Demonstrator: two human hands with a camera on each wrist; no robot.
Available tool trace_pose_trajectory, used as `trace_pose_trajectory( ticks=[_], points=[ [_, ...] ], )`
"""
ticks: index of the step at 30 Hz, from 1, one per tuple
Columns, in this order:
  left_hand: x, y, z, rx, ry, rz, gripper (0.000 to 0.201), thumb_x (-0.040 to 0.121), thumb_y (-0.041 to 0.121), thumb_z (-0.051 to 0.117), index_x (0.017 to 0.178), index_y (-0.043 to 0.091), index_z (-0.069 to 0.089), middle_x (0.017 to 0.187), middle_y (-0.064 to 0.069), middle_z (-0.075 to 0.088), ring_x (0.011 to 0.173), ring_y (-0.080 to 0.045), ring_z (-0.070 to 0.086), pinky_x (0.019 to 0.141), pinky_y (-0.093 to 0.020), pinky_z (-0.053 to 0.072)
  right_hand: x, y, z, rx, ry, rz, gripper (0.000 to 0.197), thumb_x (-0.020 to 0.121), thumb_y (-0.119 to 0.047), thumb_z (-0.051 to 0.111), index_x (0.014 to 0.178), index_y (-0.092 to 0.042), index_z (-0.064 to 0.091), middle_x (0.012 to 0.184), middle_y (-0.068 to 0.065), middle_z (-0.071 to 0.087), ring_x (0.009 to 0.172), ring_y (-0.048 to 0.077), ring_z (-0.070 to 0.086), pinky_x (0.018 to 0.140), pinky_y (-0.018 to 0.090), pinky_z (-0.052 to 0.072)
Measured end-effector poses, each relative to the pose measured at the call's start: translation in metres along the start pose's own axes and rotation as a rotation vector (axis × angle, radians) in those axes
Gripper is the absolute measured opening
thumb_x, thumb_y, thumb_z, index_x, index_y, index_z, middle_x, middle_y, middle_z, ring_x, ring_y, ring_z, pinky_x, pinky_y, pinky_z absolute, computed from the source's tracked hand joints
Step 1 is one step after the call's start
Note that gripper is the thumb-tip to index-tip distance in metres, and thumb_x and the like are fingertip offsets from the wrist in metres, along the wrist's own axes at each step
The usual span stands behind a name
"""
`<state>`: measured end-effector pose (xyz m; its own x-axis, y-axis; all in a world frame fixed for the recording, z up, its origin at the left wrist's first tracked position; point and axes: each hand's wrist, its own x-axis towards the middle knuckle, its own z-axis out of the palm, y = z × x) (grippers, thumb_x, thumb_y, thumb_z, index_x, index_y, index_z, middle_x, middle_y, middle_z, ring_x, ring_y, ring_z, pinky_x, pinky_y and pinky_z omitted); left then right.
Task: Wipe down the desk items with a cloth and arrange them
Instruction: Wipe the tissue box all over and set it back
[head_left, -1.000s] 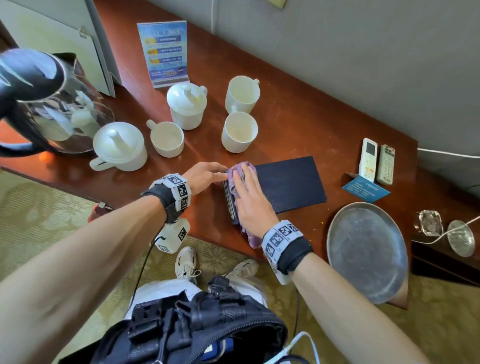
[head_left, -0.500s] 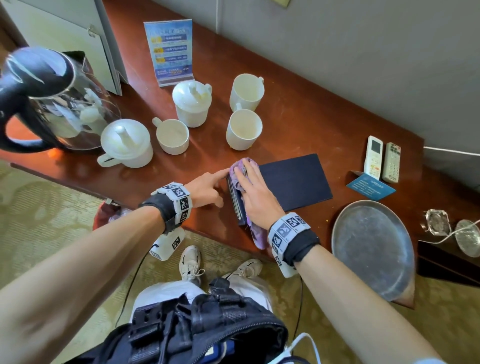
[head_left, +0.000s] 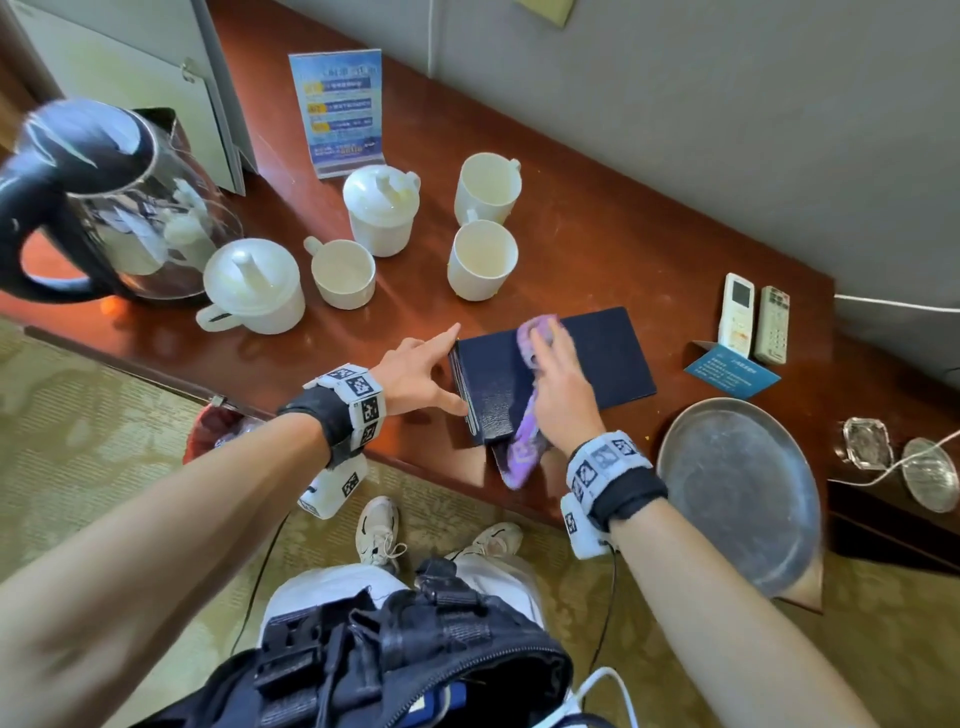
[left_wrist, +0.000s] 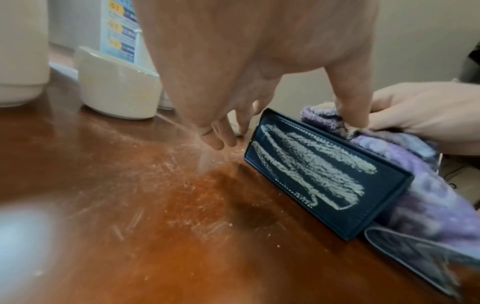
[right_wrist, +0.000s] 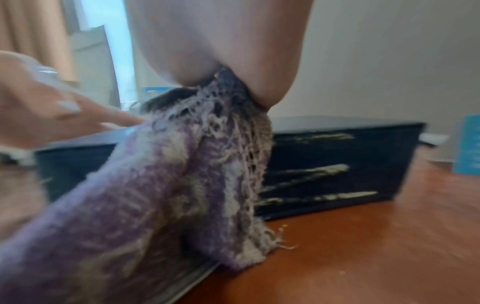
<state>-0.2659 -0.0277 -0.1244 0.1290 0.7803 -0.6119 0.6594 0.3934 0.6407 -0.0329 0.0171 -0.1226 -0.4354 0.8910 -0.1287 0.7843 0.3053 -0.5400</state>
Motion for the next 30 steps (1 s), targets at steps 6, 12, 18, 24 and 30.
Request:
trace_pose_trajectory(
  ticks=[6,12,18,24,30],
  points=[
    [0.0,0.018,0.008,0.085,0.096,0.004,0.117,0.076,0.063,0.074,0.16,0.032,-0.001,0.158,-0.021,0.024,0.145,-0.042,0.023,0.117,-0.047,0.024,-0.021,0.009,-0.002,-0.031,0.09,0.052,0.077,0.081,0.026,0.038,0.152,-0.003,0.031,0.164,0.014,0.012,0.153,0.029,0.004,0.124,0.037,0.008],
    [0.004,0.028,0.006,0.137,0.083,-0.036,0.118,0.075,0.058,0.078,0.16,0.032,0.0,0.151,-0.02,0.034,0.137,-0.041,0.037,0.113,-0.046,0.035,-0.05,0.013,0.008,-0.089,-0.033,-0.242,0.083,0.073,0.024,0.047,0.151,-0.002,0.034,0.163,0.008,0.014,0.152,0.025,0.01,0.121,0.023,0.01],
    [0.0,0.031,0.009,0.324,0.143,0.022,0.113,0.08,0.062,0.071,0.16,0.024,0.0,0.164,-0.011,0.018,0.147,-0.034,0.022,0.117,-0.047,0.024,-0.02,0.076,-0.057,-0.115,0.058,0.263,0.077,0.085,0.022,0.034,0.155,-0.011,0.028,0.165,0.01,0.008,0.153,0.026,0.004,0.123,0.04,0.015],
    [-0.005,0.041,0.033,0.757,0.136,0.161,0.135,0.064,0.084,0.064,0.158,0.018,-0.008,0.164,-0.015,-0.008,0.151,-0.034,0.0,0.122,-0.054,0.004,-0.022,0.072,-0.055,-0.095,0.054,0.302,0.079,0.087,0.021,0.035,0.156,-0.014,0.022,0.166,0.006,0.003,0.153,0.023,-0.002,0.121,0.029,0.007],
    [-0.002,0.056,0.031,0.806,0.161,0.174,0.134,0.055,0.077,0.071,0.156,0.013,0.008,0.151,-0.021,0.022,0.134,-0.039,0.029,0.114,-0.047,0.023,-0.023,0.066,-0.066,0.007,0.124,0.3,0.073,0.09,0.019,0.032,0.156,-0.013,0.025,0.166,0.003,0.01,0.153,0.02,0.005,0.121,0.026,0.008]
  ],
)
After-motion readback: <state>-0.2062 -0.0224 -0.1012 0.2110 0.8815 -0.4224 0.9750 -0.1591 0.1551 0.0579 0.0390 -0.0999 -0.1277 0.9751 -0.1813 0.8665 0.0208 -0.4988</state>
